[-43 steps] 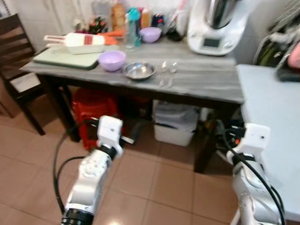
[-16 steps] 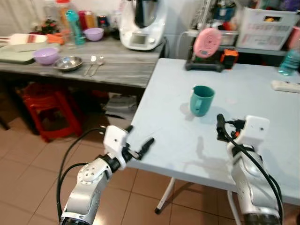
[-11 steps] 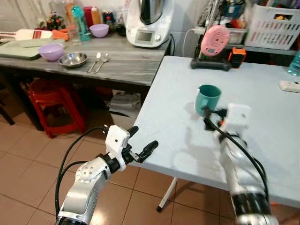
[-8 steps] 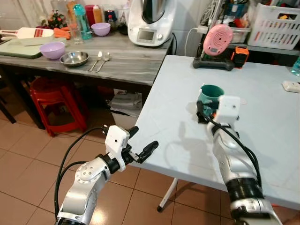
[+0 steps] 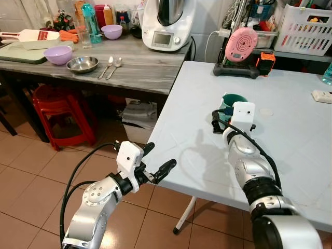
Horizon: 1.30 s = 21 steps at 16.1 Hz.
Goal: Setting the table
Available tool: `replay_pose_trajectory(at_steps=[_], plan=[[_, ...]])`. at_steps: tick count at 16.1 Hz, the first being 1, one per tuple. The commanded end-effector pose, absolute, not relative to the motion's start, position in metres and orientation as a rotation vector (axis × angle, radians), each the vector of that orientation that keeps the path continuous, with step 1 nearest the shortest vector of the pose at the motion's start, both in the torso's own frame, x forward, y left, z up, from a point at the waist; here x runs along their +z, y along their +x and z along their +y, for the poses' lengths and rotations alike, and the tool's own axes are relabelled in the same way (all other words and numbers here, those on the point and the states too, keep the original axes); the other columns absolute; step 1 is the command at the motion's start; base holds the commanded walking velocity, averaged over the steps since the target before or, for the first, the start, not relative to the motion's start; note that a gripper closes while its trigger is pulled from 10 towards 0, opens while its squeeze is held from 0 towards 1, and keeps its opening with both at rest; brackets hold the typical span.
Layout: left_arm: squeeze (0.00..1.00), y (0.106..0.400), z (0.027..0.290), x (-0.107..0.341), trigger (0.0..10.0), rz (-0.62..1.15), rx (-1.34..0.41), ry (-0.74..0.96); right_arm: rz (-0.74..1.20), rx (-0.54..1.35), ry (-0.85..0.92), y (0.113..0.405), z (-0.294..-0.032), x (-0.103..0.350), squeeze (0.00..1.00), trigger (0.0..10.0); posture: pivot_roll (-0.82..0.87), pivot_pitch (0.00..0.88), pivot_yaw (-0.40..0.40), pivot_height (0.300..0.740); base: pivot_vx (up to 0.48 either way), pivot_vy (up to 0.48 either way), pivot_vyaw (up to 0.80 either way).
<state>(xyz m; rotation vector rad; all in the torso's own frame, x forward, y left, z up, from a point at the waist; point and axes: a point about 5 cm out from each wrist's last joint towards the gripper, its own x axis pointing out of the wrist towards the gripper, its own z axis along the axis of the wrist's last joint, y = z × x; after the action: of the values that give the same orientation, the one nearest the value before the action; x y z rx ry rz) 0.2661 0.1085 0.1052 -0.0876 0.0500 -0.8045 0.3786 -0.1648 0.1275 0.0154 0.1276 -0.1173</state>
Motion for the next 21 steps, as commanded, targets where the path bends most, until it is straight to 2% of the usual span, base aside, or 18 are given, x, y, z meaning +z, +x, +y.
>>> replay_pose_trajectory(at_steps=[1, 6, 7, 8, 10, 11, 12, 13, 21], plan=[[0.00, 0.265, 0.107, 0.107, 10.0, 0.043, -0.820, -0.088, 0.119, -0.142, 0.010, 0.381, -0.170, 0.131, 0.00, 10.0, 0.01, 0.000, -0.028, 0.740, 0.000, 0.000, 0.00], [0.00, 0.264, 0.105, 0.109, 10.0, 0.033, -0.841, -0.118, 0.132, -0.176, -0.010, 0.382, -0.183, 0.127, 0.00, 10.0, 0.01, 0.000, -0.026, 0.740, 0.000, 0.000, 0.00], [0.00, 0.264, 0.105, 0.109, 10.0, 0.036, -0.850, -0.121, 0.133, -0.176, -0.012, 0.382, -0.184, 0.126, 0.00, 7.3, 0.01, 0.000, -0.026, 0.740, 0.000, 0.000, 0.00], [0.00, 0.264, 0.105, 0.109, 10.0, 0.037, -0.852, -0.119, 0.131, -0.178, -0.012, 0.382, -0.184, 0.126, 0.00, 0.4, 0.01, 0.000, -0.022, 0.740, 0.000, 0.000, 0.00], [0.00, 0.264, 0.105, 0.110, 10.0, 0.036, -0.854, -0.119, 0.127, -0.181, -0.010, 0.382, -0.185, 0.126, 0.00, 0.3, 0.01, 0.000, -0.020, 0.740, 0.000, 0.000, 0.00], [0.00, 0.264, 0.106, 0.110, 10.0, 0.038, -0.854, -0.119, 0.125, -0.181, -0.008, 0.382, -0.184, 0.126, 0.00, 0.9, 0.01, 0.000, -0.019, 0.740, 0.000, 0.000, 0.00], [0.00, 0.264, 0.106, 0.110, 10.0, 0.040, -0.852, -0.120, 0.124, -0.180, -0.007, 0.383, -0.184, 0.126, 0.00, 0.1, 0.01, 0.000, -0.020, 0.740, 0.000, 0.000, 0.00], [0.00, 0.264, 0.106, 0.110, 10.0, 0.041, -0.851, -0.119, 0.124, -0.181, -0.008, 0.383, -0.184, 0.126, 0.00, 0.0, 0.01, 0.000, -0.020, 0.740, 0.000, 0.000, 0.00], [0.00, 0.263, 0.104, 0.113, 10.0, 0.024, -0.862, -0.138, 0.134, -0.183, -0.015, 0.382, -0.187, 0.123, 0.00, 0.1, 0.01, 0.000, -0.018, 0.740, 0.000, 0.000, 0.00]])
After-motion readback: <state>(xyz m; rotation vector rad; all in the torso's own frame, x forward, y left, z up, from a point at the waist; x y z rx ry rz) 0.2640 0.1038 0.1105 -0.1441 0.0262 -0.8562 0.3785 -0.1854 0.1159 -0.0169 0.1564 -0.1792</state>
